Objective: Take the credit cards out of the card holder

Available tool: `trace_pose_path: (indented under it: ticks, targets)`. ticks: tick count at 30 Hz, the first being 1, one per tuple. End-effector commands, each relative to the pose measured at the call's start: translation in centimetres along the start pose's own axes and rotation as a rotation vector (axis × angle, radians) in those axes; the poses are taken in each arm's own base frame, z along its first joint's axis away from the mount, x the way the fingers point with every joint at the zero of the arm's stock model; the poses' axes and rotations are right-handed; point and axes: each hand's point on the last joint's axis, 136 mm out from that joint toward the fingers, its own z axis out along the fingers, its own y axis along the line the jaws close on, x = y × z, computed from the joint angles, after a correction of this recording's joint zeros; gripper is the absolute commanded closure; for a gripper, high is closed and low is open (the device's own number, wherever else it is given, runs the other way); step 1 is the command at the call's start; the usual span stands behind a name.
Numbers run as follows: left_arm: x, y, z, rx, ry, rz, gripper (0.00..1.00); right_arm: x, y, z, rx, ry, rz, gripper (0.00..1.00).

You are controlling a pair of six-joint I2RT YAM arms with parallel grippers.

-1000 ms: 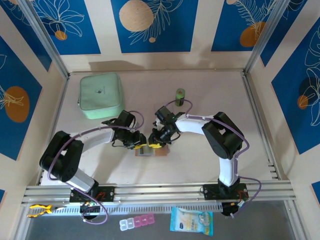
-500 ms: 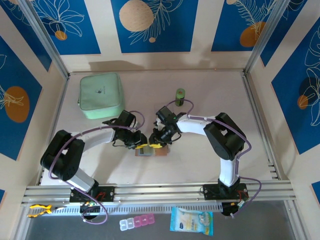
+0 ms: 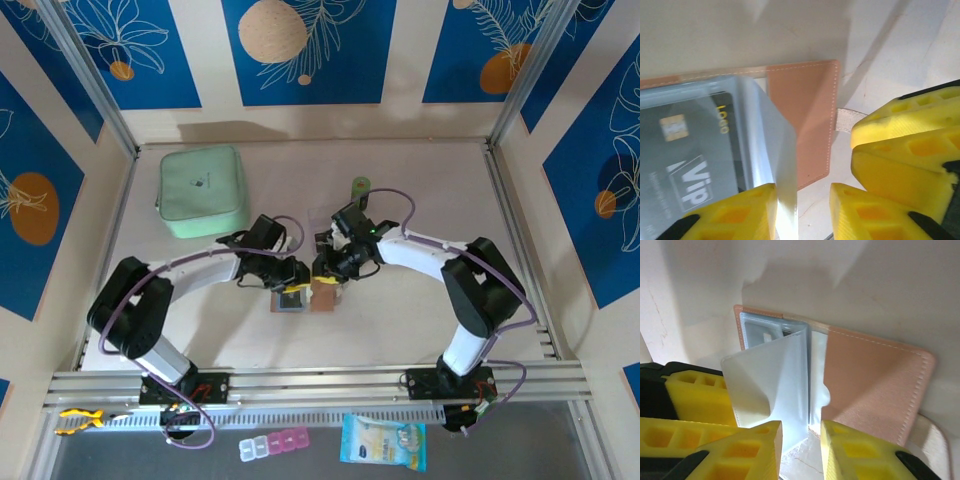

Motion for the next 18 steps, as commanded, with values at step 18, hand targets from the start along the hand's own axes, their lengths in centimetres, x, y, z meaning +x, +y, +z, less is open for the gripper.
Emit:
trace_pose_path:
  ticks: [18]
  targets:
    - [-0.3,-3.1,3.5,0.014,0.069,0.072,0.47,0.9,-2.4,-2.9,0.03,-0.049,0.06,0.67]
